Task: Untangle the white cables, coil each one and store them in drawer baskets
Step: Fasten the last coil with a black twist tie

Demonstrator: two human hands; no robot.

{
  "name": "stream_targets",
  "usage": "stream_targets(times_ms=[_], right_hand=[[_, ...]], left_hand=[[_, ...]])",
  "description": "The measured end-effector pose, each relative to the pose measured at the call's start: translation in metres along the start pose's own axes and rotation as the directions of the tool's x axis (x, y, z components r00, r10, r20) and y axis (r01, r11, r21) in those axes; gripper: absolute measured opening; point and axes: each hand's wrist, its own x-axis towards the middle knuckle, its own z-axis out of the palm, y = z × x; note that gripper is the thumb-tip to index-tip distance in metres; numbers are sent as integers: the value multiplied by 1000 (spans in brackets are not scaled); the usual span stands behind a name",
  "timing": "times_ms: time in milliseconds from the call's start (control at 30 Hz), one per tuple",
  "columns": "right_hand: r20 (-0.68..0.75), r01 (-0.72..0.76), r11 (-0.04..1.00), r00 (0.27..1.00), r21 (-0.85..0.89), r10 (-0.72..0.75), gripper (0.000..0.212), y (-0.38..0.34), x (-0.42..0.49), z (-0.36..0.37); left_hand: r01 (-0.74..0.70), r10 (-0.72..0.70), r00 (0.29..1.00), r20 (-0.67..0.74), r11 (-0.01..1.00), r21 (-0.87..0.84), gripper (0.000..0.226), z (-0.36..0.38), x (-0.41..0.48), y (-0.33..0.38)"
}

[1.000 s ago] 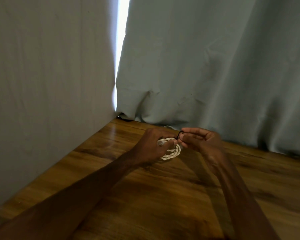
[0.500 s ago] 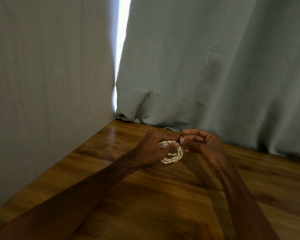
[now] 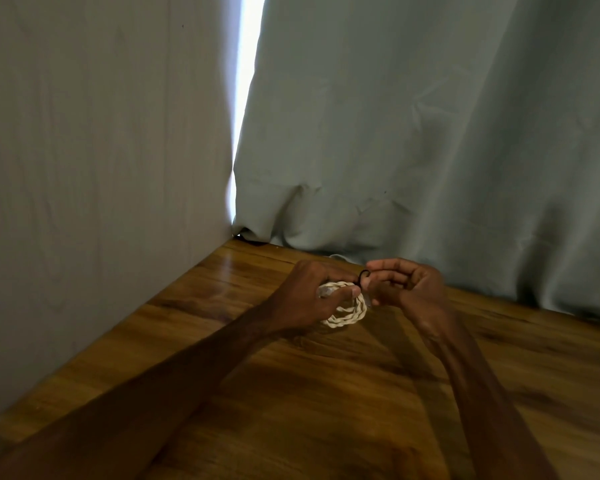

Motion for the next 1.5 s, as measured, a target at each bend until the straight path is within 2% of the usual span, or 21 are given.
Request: stream_targets(times_ms=[200, 433, 633, 833, 1067, 1300, 1500], right_hand=[[16, 21, 997, 1000, -80, -20, 29, 0, 0, -1], [28, 17, 998, 999, -66, -15, 27, 2, -1, 2], [-18, 45, 994, 999, -99, -47, 19, 9, 1, 7], [-43, 76, 991, 996, -114, -82, 16, 8, 0, 11], [-49, 53, 995, 997, -88, -57, 17, 11, -1, 12], [-27, 50, 985, 998, -162, -56, 17, 14, -1, 13], [-34, 30, 995, 999, -93, -33, 13, 12, -1, 13]], left_hand=[[-12, 12, 1000, -1, 1000, 27, 17, 0, -2, 2], [-39, 38, 999, 10, 994, 105, 12, 0, -3, 3], [12, -15, 1000, 17, 991, 135, 13, -1, -3, 0], [31, -35, 999, 29, 991, 133, 13, -1, -4, -1], [42, -48, 997, 65, 996, 83, 15, 2, -4, 2], [95, -103, 990, 96, 992, 85, 14, -1, -4, -2], [140, -146, 984, 101, 988, 61, 15, -2, -4, 0]])
